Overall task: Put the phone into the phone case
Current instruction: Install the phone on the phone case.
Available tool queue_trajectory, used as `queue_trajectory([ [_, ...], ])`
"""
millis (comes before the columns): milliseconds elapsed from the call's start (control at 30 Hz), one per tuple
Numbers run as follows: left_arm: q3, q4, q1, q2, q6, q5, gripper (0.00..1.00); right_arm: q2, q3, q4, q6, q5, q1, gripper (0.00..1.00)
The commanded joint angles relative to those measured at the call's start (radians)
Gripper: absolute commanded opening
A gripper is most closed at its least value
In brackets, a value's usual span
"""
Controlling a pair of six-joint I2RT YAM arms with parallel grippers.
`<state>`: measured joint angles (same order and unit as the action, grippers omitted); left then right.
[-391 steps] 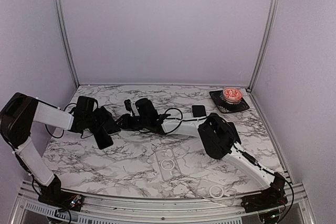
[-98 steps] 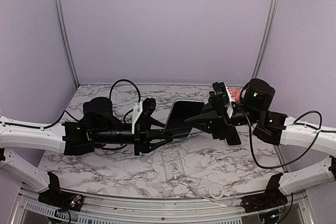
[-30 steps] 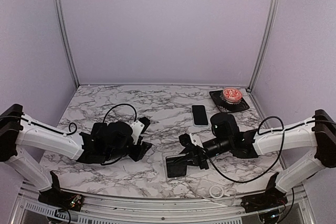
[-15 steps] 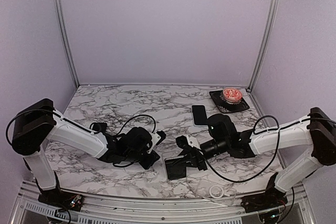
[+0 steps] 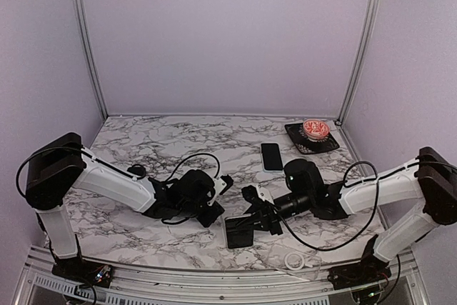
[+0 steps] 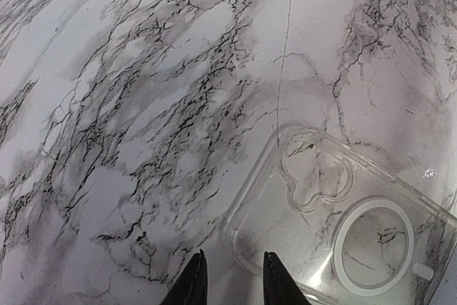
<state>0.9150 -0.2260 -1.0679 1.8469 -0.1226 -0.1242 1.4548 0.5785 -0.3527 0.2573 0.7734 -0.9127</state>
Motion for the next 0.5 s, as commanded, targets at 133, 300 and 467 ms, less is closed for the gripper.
queue_trajectory([
  [133, 0.028, 0.01, 0.007, 0.018, 0.038, -0.006, 0.26, 0.029, -0.035, -0.121, -0.094, 0.013, -0.003, 0.0],
  [300, 0.039, -0.018, 0.023, 0.035, 0.053, -0.004, 0.26, 0.08, -0.039, -0.146, -0.119, 0.025, 0.018, 0.0],
  [467, 0.057, -0.029, 0.038, 0.058, 0.054, 0.013, 0.25, 0.156, -0.012, -0.127, -0.141, 0.042, 0.06, 0.0],
])
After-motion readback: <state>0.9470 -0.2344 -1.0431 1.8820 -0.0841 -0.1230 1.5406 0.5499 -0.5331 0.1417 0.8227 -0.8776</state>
